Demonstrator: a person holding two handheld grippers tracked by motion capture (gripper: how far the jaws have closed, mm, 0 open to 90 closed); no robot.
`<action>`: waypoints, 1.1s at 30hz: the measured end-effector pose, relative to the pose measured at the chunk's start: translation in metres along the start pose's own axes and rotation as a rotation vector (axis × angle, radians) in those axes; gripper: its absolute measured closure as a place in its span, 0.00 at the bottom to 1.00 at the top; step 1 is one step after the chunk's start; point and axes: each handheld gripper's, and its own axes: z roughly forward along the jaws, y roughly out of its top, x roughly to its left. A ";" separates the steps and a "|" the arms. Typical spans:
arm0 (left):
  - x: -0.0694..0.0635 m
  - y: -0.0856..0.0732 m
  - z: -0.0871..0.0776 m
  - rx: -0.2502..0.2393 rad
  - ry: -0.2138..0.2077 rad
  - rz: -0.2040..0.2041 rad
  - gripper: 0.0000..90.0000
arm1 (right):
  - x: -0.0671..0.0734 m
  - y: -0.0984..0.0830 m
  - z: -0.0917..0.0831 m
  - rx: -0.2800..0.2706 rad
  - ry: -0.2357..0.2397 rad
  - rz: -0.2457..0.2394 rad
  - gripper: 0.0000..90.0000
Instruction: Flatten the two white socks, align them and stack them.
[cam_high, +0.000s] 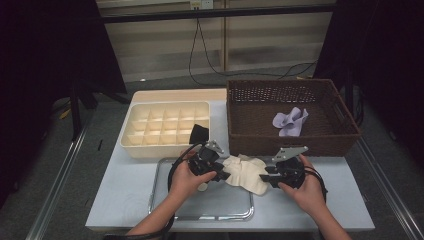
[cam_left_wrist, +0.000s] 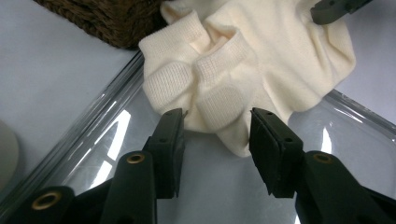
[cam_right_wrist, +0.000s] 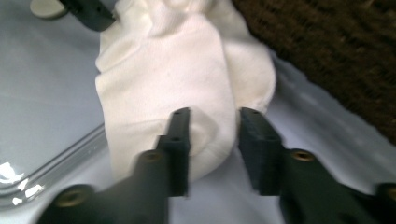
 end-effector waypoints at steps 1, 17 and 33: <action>0.002 0.001 0.000 0.022 -0.007 0.031 0.68 | 0.000 -0.001 0.001 0.001 0.006 0.003 0.82; 0.002 0.016 -0.024 -0.027 -0.077 -0.037 0.94 | -0.008 0.018 -0.018 -0.029 0.049 0.037 0.97; 0.020 0.014 -0.010 0.011 -0.070 -0.110 0.93 | -0.027 0.032 0.006 0.010 -0.015 0.005 0.82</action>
